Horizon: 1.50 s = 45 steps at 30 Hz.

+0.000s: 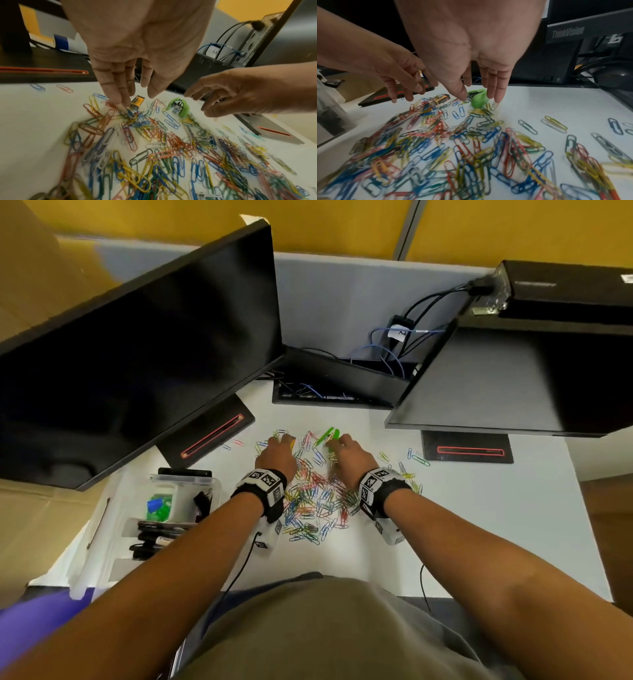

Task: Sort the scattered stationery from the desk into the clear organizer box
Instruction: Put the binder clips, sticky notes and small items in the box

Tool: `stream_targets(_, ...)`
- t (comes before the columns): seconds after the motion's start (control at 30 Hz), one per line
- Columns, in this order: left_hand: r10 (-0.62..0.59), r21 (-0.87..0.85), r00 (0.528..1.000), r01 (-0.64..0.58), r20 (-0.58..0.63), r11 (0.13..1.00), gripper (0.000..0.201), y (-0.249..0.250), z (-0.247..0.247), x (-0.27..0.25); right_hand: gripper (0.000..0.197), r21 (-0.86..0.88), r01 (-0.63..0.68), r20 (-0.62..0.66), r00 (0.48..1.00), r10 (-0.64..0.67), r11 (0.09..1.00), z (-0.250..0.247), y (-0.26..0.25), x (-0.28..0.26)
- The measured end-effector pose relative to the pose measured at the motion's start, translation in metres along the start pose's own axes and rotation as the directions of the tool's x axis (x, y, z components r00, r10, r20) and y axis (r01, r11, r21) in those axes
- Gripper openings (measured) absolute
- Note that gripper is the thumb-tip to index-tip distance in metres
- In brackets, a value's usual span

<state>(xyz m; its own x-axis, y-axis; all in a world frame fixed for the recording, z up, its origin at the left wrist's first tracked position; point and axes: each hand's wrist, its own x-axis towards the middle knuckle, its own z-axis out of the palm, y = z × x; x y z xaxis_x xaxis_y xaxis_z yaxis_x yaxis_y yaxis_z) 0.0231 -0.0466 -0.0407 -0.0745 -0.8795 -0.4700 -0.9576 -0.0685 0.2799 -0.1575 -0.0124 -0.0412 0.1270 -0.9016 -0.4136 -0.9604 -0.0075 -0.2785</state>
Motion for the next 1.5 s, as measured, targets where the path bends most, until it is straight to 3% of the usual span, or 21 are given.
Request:
stream_targets(0.3,-0.049,0.002,0.999,0.049,-0.009,0.999,0.053,0.01,0.02,0.038,0.089,-0.152,0.166,0.061,0.986,-0.158,0.974,-0.011,0.024,0.046)
stream_targets(0.47,-0.032,0.029,0.999,0.032,-0.005,0.999,0.043,0.009,0.022,0.046,0.07,-0.198,0.235,0.074,0.972,-0.225,0.951,-0.011,0.025,0.057)
stream_targets(0.7,-0.009,-0.028,1.0,0.009,0.002,1.0,0.036,0.006,0.018,0.042,0.051,-0.197,0.199,0.007,0.979,-0.202,0.96,-0.004,0.024,0.057)
stream_targets(0.9,0.016,-0.146,0.997,-0.027,-0.076,0.989,0.036,-0.002,0.004,0.029,0.044,0.135,0.099,-0.13,0.988,-0.081,0.986,-0.006,0.025,0.042)
stream_targets(1.03,0.025,-0.231,0.993,-0.052,-0.119,0.971,0.04,-0.005,-0.008,0.013,0.054,0.274,0.1,-0.056,0.995,-0.087,0.957,-0.012,0.004,0.028)
stream_targets(1.23,-0.027,-0.285,0.965,-0.05,-0.261,0.957,0.035,-0.026,-0.034,-0.02,0.036,0.609,0.079,0.034,0.991,-0.126,0.789,-0.014,-0.052,0.016)
stream_targets(1.33,-0.032,-0.287,0.946,-0.065,-0.322,0.956,0.037,-0.046,-0.049,-0.037,0.042,0.701,0.051,0.098,0.981,-0.166,0.712,-0.02,-0.081,0.011)
stream_targets(1.5,-0.116,-0.295,0.907,-0.009,-0.404,0.956,0.038,-0.082,-0.064,-0.068,0.021,0.815,0.037,0.139,0.956,-0.257,0.578,-0.022,-0.118,-0.002)
